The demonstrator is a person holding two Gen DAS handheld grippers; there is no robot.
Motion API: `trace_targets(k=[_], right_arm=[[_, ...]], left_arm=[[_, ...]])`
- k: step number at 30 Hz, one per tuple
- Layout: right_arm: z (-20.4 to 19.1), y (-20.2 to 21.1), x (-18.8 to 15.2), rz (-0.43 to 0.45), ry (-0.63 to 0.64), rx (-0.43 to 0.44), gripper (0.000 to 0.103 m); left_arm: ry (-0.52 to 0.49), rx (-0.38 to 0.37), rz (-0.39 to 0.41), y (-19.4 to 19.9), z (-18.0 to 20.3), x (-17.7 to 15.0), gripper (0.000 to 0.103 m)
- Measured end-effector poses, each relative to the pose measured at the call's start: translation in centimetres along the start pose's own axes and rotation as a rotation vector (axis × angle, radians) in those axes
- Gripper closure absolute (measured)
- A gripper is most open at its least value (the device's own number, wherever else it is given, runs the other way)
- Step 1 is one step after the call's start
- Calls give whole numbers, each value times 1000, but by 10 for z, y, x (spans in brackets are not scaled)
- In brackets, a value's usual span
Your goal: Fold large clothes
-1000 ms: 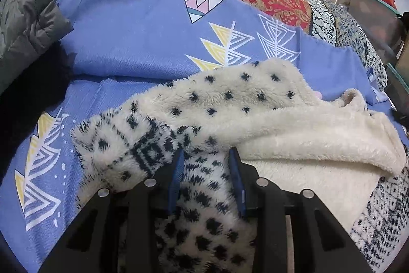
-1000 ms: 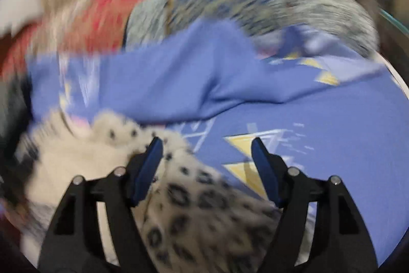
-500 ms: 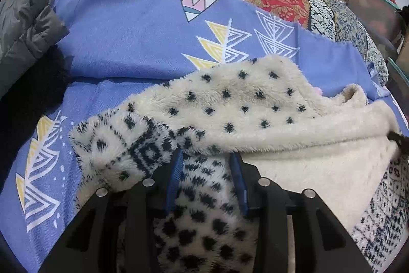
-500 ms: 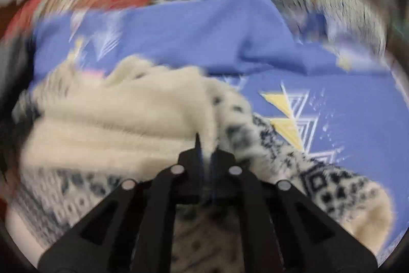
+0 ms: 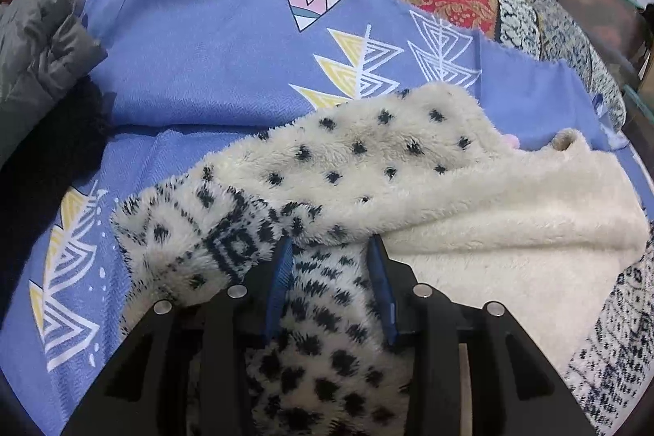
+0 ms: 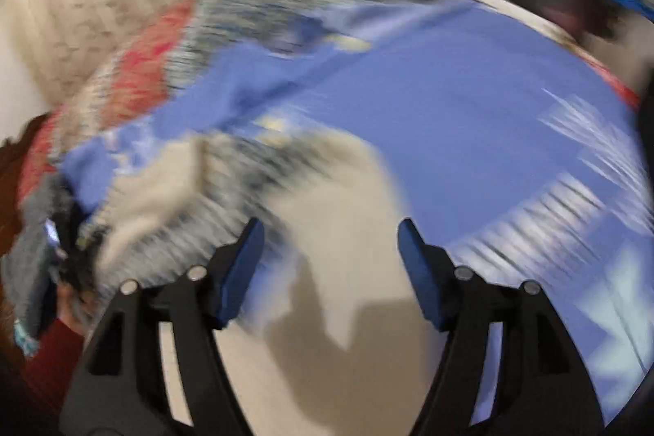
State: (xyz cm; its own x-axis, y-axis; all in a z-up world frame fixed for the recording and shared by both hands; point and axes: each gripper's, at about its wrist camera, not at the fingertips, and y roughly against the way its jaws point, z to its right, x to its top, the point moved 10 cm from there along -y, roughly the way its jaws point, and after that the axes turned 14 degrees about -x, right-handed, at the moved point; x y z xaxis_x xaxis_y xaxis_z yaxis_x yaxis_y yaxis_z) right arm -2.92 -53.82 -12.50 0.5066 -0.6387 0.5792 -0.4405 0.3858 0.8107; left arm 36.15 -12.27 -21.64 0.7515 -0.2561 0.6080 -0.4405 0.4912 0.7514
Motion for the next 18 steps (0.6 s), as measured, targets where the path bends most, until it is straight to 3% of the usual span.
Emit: trace_targets(k=[3, 4, 5, 6, 8, 9, 13, 16, 18], right_arm=[[27, -5, -44, -96, -36, -4, 38], [27, -13, -66, -165, -34, 1, 48], [25, -17, -84, -206, -16, 8, 63], [23, -19, -95, -225, 0, 16, 95], [20, -15, -90, -229, -56, 82, 99], [23, -8, -71, -198, -89, 90, 99], [24, 68, 83, 79, -92, 36, 99], [-44, 127, 173, 165, 8, 119, 99], [-105, 154, 195, 171, 90, 183, 99]], left_arm=[[-15, 40, -52, 3, 4, 4, 43], [-7, 50, -69, 11, 7, 5, 43], [10, 39, -67, 21, 11, 6, 43], [24, 21, -55, 31, 13, 6, 43], [39, -24, -6, 66, 20, 6, 43], [35, -37, 14, 82, 23, 3, 43], [18, -67, 70, 152, 13, -27, 39], [46, -60, 105, 197, -13, -56, 36], [81, -49, 123, 218, -32, -74, 35]])
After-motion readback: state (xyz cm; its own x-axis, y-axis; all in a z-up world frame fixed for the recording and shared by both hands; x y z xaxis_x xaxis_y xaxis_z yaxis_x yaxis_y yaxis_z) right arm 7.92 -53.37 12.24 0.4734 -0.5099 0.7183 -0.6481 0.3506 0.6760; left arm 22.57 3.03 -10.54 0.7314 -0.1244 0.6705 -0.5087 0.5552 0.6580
